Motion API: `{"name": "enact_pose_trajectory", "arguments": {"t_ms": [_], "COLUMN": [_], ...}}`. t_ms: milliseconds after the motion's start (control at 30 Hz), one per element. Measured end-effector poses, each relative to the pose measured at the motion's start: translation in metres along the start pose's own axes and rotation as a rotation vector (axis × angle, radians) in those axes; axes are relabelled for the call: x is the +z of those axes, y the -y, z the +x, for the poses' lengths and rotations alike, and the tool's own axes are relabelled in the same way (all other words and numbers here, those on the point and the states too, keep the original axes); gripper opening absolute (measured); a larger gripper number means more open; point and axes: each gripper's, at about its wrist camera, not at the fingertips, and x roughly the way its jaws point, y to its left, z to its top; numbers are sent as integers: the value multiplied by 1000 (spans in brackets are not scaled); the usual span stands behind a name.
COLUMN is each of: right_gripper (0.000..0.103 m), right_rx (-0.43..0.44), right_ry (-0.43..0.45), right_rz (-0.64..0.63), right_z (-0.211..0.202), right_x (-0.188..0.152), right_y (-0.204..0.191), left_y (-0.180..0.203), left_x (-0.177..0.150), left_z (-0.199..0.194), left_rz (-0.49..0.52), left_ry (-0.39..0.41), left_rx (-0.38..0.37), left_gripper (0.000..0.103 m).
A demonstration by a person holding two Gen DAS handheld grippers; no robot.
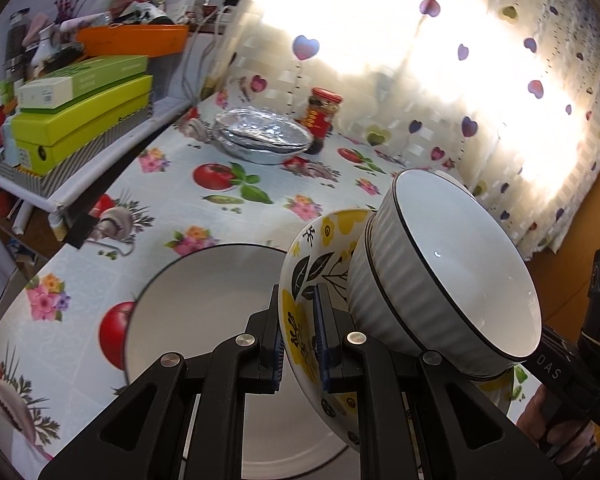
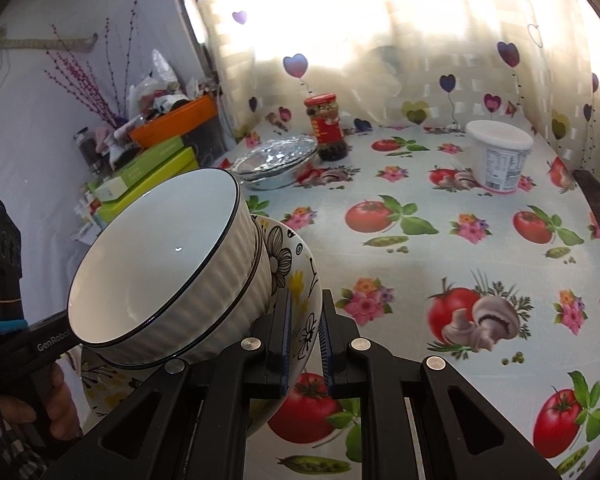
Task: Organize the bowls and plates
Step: 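Carry the floral plate with both tools over the white plate stack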
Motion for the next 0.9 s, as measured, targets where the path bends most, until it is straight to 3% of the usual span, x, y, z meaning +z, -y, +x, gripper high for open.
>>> {"name": "enact_pose_trajectory", "arguments": {"t_ms": [900], "right_gripper": [13], "right_rx": [67], "right_ry": [-64], "right_rz": [-78], "right_z": [51], "right_x": [-3], "right_y": [-49], "left_y": [-66], "left_x": [-10], "left_z": [-2], "left_rz": [-94], "left_ry": [-11], "left_rx": [71], "left_gripper": [12]}}
